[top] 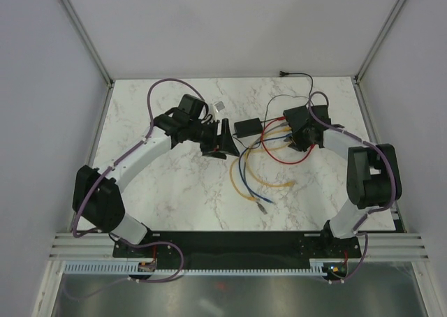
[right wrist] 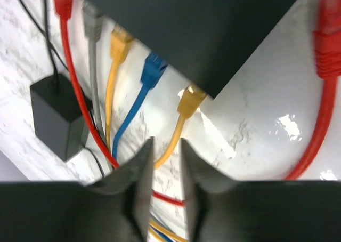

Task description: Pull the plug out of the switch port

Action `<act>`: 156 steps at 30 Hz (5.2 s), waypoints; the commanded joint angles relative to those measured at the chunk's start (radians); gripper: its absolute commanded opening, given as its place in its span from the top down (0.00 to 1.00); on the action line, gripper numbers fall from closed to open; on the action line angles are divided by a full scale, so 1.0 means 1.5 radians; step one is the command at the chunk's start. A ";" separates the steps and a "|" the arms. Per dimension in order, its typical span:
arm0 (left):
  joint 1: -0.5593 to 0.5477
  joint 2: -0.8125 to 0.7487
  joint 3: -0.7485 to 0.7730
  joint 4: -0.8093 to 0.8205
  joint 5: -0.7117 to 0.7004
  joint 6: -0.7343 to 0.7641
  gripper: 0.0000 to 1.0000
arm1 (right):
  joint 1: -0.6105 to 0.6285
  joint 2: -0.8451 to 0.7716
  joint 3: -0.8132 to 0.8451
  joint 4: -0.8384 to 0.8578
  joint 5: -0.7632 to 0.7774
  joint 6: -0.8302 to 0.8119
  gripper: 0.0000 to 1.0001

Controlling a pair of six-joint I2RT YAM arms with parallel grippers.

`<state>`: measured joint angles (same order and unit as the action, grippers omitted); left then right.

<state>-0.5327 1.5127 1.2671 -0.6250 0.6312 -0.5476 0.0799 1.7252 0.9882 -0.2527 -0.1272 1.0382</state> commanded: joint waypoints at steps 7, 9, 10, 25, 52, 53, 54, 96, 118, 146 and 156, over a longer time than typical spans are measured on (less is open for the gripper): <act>-0.016 -0.047 0.014 0.029 0.009 -0.028 0.28 | 0.009 -0.043 0.097 -0.050 0.038 -0.210 0.52; -0.016 -0.074 -0.011 0.027 0.006 -0.033 0.28 | 0.003 -0.007 0.159 -0.053 0.058 -0.241 0.52; -0.015 -0.083 -0.020 0.025 0.005 -0.034 0.28 | 0.000 0.009 0.215 -0.054 0.060 -0.249 0.51; -0.015 -0.151 0.005 -0.065 -0.080 0.018 0.28 | -0.050 0.231 0.446 -0.136 0.073 -0.231 0.52; -0.015 -0.107 0.034 -0.101 -0.093 0.040 0.29 | 0.016 0.355 0.508 -0.003 -0.176 -0.109 1.00; -0.015 -0.102 0.033 -0.101 -0.088 0.038 0.29 | 0.027 0.344 0.497 0.064 -0.191 -0.047 1.00; -0.015 -0.102 0.034 -0.101 -0.088 0.037 0.29 | 0.051 0.340 0.487 0.097 -0.209 -0.019 1.00; -0.140 0.261 0.327 0.073 0.065 -0.074 0.24 | -0.133 0.127 0.340 -0.224 0.012 -0.433 0.60; -0.179 0.574 0.601 0.186 0.018 -0.095 0.34 | -0.135 0.148 0.337 -0.216 0.028 -0.455 0.60; -0.134 0.506 0.453 0.187 0.006 -0.107 0.34 | -0.113 0.175 0.274 -0.192 -0.093 -0.516 0.52; -0.140 0.527 0.509 0.181 -0.057 -0.107 0.33 | -0.105 0.144 0.248 -0.170 -0.166 -0.467 0.53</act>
<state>-0.7345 2.3459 1.9842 -0.3641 0.6006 -0.7212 -0.0891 1.9728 1.3762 -0.4931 -0.2611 0.2935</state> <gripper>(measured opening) 0.664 0.469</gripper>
